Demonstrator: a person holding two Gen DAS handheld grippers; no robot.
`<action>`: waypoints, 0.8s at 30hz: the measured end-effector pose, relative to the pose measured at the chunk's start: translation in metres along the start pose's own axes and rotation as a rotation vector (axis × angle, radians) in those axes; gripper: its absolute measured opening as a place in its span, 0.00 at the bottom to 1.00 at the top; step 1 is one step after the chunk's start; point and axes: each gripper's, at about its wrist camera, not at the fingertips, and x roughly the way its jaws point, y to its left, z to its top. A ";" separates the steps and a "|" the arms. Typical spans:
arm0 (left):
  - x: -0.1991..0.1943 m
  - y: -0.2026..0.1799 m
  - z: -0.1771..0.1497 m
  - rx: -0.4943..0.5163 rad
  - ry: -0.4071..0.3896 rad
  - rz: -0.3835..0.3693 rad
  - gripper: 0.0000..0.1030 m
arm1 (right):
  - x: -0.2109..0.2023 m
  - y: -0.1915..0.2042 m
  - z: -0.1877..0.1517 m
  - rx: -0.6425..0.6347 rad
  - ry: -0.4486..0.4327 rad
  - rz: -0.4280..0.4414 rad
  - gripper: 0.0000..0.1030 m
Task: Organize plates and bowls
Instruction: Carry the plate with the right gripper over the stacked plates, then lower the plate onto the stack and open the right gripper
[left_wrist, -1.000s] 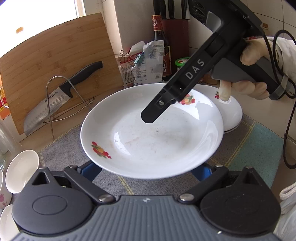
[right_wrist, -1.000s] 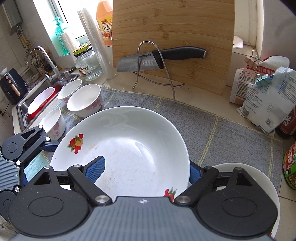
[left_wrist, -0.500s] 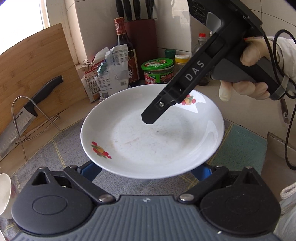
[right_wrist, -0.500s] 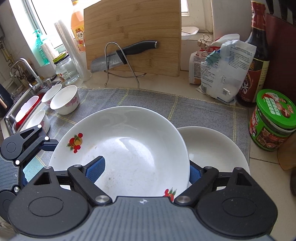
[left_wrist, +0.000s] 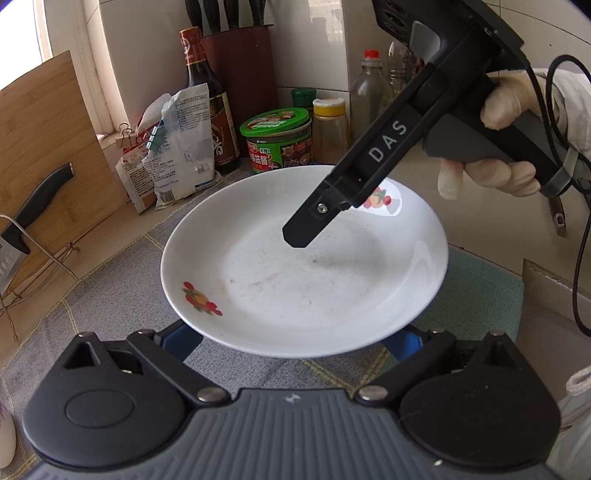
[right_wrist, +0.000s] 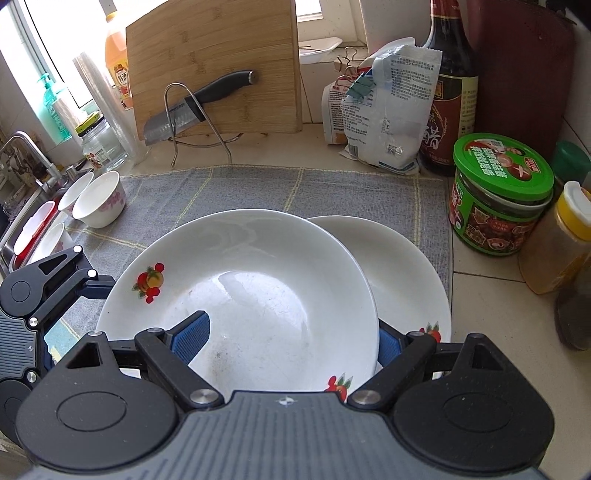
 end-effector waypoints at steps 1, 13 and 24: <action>0.002 0.000 0.001 0.002 0.003 -0.002 0.97 | 0.001 -0.002 -0.001 0.003 0.002 -0.001 0.91; 0.015 0.001 0.007 0.010 0.024 -0.016 0.97 | 0.008 -0.018 -0.007 0.027 0.017 0.001 0.91; 0.022 0.003 0.008 0.001 0.038 -0.015 0.97 | 0.015 -0.023 -0.007 0.032 0.034 0.005 0.91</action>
